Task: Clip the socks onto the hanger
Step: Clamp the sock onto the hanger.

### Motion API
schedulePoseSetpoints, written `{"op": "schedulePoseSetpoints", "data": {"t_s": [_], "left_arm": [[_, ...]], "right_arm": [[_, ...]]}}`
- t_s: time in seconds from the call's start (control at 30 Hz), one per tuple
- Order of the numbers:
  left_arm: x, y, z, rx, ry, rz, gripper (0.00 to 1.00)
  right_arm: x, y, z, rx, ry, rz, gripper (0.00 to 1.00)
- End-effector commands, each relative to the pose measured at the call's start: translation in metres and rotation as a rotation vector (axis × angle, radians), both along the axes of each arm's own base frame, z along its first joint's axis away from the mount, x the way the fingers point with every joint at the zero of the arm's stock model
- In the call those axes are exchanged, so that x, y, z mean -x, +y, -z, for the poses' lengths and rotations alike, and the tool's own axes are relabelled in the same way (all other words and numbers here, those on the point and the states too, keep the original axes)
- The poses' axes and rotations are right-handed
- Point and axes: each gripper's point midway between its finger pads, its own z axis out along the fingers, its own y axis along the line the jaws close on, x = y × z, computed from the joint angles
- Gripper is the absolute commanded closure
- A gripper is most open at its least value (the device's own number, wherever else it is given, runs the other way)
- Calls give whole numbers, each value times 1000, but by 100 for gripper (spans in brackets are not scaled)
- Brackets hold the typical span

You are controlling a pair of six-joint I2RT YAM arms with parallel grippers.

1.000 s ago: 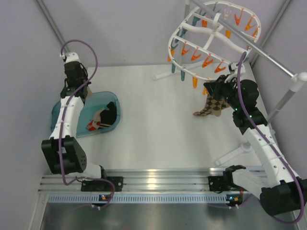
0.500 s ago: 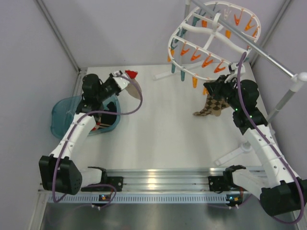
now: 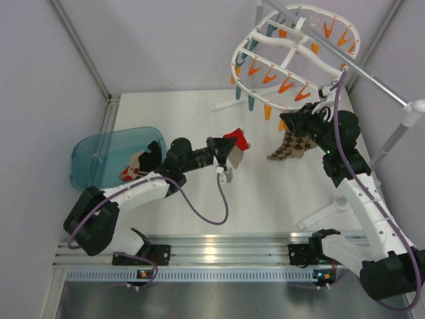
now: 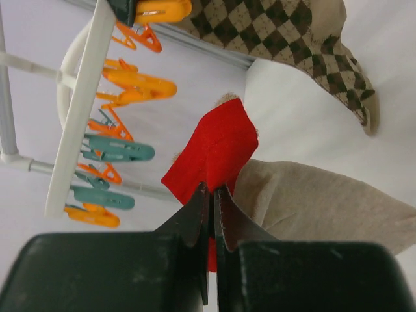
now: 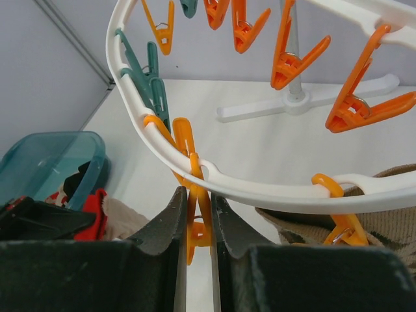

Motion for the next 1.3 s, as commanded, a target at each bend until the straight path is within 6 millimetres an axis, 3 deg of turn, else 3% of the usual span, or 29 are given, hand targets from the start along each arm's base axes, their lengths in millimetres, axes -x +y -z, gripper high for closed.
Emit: {"op": "schedulePoseSetpoints", "data": {"t_s": [0.0, 0.17, 0.47, 0.87, 1.27], "left_arm": [[-2, -22, -49, 115, -246, -30, 100], [-6, -52, -44, 129, -242, -11, 100], [-24, -87, -62, 267, -248, -83, 100], [-38, -101, -57, 329, -123, -151, 100], [-35, -109, -63, 358, -112, -127, 100]], "right_arm": [[2, 1, -46, -63, -117, -14, 100], [2, 4, -47, -97, -102, -22, 100], [-1, 9, -45, -183, -49, -28, 100], [-9, 15, -42, -238, -32, -46, 100], [-14, 17, -38, -235, -32, -48, 100]]}}
